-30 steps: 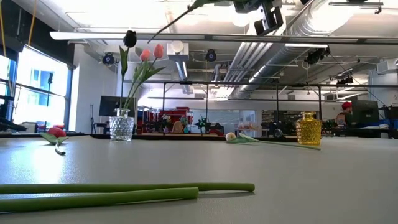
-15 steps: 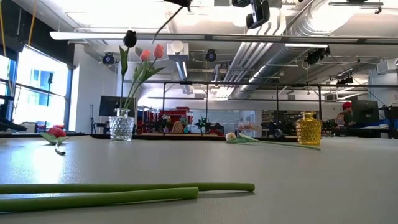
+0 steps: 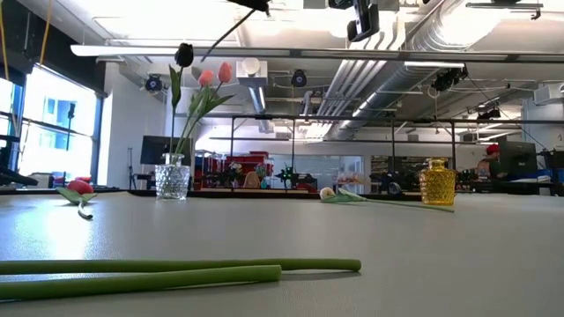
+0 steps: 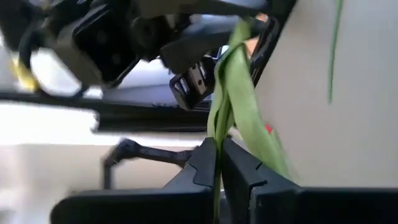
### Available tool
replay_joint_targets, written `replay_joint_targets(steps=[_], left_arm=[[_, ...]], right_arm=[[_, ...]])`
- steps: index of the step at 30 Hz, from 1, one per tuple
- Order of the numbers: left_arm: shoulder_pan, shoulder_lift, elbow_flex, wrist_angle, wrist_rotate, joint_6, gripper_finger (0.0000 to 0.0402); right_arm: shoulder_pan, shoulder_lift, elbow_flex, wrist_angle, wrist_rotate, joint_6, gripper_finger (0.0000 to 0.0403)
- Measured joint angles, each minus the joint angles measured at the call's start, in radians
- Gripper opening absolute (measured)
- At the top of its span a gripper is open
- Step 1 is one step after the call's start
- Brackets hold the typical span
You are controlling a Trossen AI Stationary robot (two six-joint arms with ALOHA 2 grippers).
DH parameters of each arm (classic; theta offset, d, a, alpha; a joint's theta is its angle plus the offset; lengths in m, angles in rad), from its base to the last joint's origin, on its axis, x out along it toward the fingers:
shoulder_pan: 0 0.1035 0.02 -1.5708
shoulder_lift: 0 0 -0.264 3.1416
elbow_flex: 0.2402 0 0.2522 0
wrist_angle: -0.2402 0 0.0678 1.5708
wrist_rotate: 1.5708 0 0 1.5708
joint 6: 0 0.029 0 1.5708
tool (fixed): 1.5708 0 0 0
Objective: Sort flowers into vase by color
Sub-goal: Put the black flower into the transparent vase
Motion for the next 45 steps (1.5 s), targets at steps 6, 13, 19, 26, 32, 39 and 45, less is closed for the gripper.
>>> replay_joint_targets(steps=[6, 13, 19, 26, 32, 39, 45], left_arm=[[0.000, 0.000, 0.000, -0.023, 0.032, -0.051, 0.0006], [0.009, 0.000, 0.000, -0.076, 0.088, -0.133, 0.0002], [0.068, -0.008, 0.000, -0.096, 0.287, -0.245, 0.0001], [0.141, -0.118, 0.000, -0.038, 0.287, -0.312, 0.0000], [0.272, -0.291, -0.033, 0.055, 0.256, -0.329, 0.0000], [0.450, -0.532, -0.262, 0.271, 0.256, -0.306, 0.0000], [0.579, -0.620, -0.420, 0.560, 0.262, -0.247, 0.0000]], right_arm=[[-0.004, 0.000, 0.000, -0.024, 0.047, -0.266, 0.0039], [-0.026, -0.027, 0.000, 0.062, 0.005, -0.499, 0.0110], [-0.082, -0.125, 0.000, 0.226, 0.011, -0.560, 0.0134], [-0.092, -0.227, 0.001, 0.079, 0.180, -0.719, 0.0133], [-0.031, -0.221, 0.001, 0.060, 0.288, -0.770, 0.0132], [0.051, -0.182, 0.001, 0.061, 0.382, -0.812, 0.0132], [0.079, -0.177, 0.000, 0.066, 0.442, -0.824, 0.0132]])
